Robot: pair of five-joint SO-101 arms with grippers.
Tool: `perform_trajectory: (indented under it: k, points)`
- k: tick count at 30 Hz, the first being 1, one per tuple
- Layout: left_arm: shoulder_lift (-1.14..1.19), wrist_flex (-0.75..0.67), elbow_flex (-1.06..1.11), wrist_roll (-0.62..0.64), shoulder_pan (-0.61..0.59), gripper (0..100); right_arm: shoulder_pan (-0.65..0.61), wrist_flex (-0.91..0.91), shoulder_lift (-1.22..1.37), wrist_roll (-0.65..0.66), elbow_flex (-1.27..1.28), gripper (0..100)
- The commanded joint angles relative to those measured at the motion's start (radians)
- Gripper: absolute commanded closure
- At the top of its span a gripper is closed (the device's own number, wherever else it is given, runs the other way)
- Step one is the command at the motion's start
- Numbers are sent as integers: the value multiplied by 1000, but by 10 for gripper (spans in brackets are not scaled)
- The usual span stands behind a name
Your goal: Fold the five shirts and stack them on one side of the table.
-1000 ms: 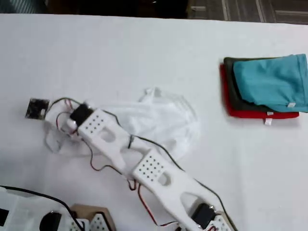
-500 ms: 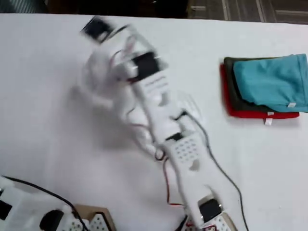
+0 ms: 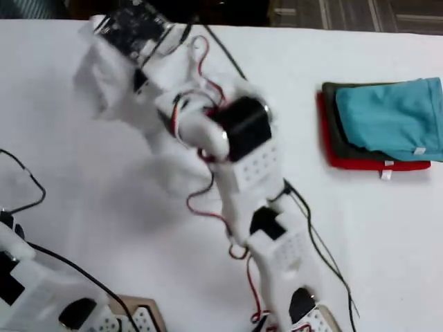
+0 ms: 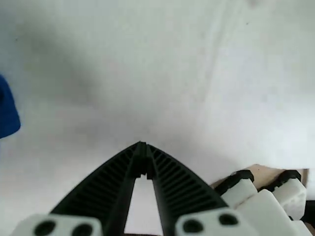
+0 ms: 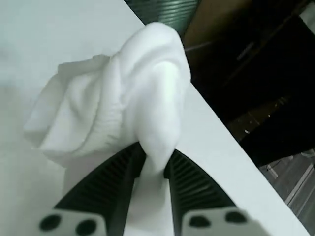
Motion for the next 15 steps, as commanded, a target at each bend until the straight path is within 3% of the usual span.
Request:
perform_trajectory:
  k: [1,4,8,12,15]
  points:
    - [-43,-11,-1,3,17,973,-18,-18,-142,-9,-38,978]
    - [-43,-12,-1,3,17,973,5,-22,-193,-14,-38,978]
    - [-44,-8,-1,5,32,973,85,4,-186,-160,-37,978]
    - [-48,-5,-1,72,75,973,193,19,-88,-281,-20,978]
    - [-49,-2,-1,101,118,973,257,19,8,-293,35,978]
